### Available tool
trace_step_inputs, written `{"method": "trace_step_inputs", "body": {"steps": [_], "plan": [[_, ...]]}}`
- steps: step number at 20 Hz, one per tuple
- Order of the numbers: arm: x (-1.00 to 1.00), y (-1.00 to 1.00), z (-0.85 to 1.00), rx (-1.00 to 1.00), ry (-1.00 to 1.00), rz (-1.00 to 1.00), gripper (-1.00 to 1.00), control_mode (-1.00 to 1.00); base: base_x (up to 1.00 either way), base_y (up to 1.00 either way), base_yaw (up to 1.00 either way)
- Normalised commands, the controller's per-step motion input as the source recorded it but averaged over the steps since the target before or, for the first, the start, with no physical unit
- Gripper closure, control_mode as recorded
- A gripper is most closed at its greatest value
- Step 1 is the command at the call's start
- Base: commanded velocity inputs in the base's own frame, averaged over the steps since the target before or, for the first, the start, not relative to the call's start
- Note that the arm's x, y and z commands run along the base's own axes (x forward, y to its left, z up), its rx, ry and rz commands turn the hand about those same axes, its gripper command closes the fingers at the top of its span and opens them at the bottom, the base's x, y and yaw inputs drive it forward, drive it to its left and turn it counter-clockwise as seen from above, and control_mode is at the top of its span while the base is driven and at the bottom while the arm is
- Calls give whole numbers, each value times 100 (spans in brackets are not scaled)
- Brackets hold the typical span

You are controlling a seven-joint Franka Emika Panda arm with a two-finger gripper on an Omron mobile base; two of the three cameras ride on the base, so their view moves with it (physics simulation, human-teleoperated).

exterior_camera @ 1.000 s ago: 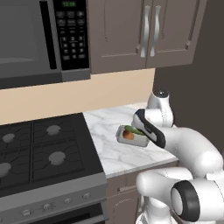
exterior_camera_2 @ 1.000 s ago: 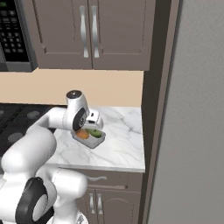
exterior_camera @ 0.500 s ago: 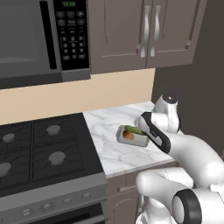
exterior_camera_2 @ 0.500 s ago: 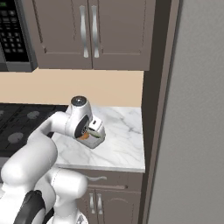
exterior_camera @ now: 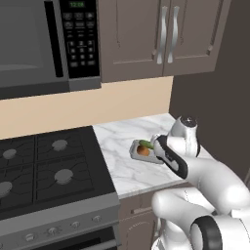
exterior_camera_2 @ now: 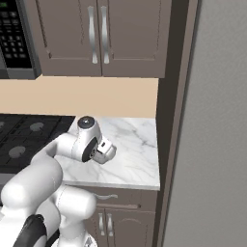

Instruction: Take the cucumber and potato out of the freezer and place them in the tupperware container on the counter. Then put the tupperware containing the vegetables back in the freezer.

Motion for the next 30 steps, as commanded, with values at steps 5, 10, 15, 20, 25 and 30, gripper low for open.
{"method": "trace_step_inputs", "body": {"steps": [5, 10, 15, 20, 25, 30], "plan": [[0, -9, -13, 1, 0, -7, -100, -100, 0, 0, 0], [1, -17, -5, 3, 0, -3, -100, -100, 0, 0, 0], [13, -5, -4, 6, 0, 0, -100, -100, 0, 0, 0], [7, 0, -15, 6, 0, 0, -100, -100, 0, 0, 0], [11, 0, -16, 4, 0, 0, -100, -100, 0, 0, 0], [1, 1, -18, 1, 0, 0, -100, -100, 0, 0, 0]]}}
